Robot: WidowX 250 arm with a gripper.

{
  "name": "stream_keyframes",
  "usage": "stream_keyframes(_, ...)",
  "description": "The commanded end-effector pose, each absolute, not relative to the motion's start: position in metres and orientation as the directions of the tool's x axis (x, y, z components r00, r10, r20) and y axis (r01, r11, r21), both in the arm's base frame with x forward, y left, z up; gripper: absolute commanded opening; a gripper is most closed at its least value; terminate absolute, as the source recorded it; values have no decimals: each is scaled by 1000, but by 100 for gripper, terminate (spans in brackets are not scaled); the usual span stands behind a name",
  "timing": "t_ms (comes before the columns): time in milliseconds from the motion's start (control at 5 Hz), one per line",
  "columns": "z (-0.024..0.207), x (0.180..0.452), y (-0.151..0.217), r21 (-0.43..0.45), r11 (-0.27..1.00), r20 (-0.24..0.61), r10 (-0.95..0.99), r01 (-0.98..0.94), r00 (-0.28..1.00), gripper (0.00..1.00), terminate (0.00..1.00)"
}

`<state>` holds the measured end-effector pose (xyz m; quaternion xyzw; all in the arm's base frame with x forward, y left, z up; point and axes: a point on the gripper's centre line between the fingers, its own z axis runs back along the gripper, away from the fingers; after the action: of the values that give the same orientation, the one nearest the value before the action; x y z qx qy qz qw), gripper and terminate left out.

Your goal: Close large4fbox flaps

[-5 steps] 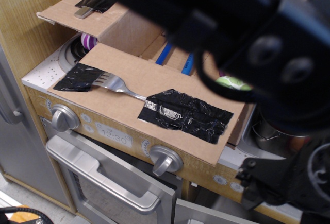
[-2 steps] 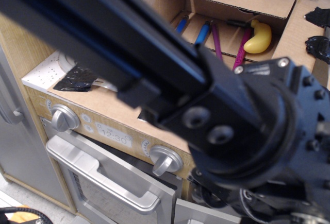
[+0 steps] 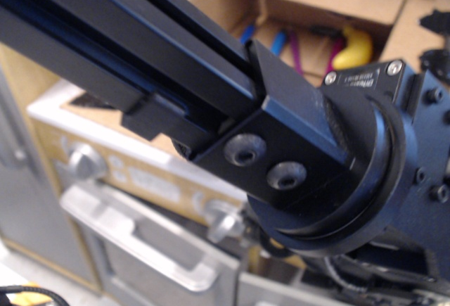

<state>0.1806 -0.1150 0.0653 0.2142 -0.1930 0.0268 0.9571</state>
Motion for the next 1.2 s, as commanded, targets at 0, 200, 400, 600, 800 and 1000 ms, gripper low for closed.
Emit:
stream_keyframes(0, 107, 192, -110, 505, 862, 379, -166, -54, 910, 100, 0)
stream_keyframes(200, 124, 211, -103, 534, 845, 391, -231, -15, 891, 100, 0)
stream_keyframes(400, 142, 229, -102, 551, 835, 395, -278, 17, 876, 100, 0)
stream_keyframes(600, 165, 243, -103, 577, 816, 414, -337, 42, 846, 100, 0)
stream_keyframes(800, 176, 262, -93, 547, 831, 405, -371, 103, 835, 100, 0)
stream_keyframes(1000, 187, 285, -86, 510, 844, 390, -401, 168, 829, 100, 0)
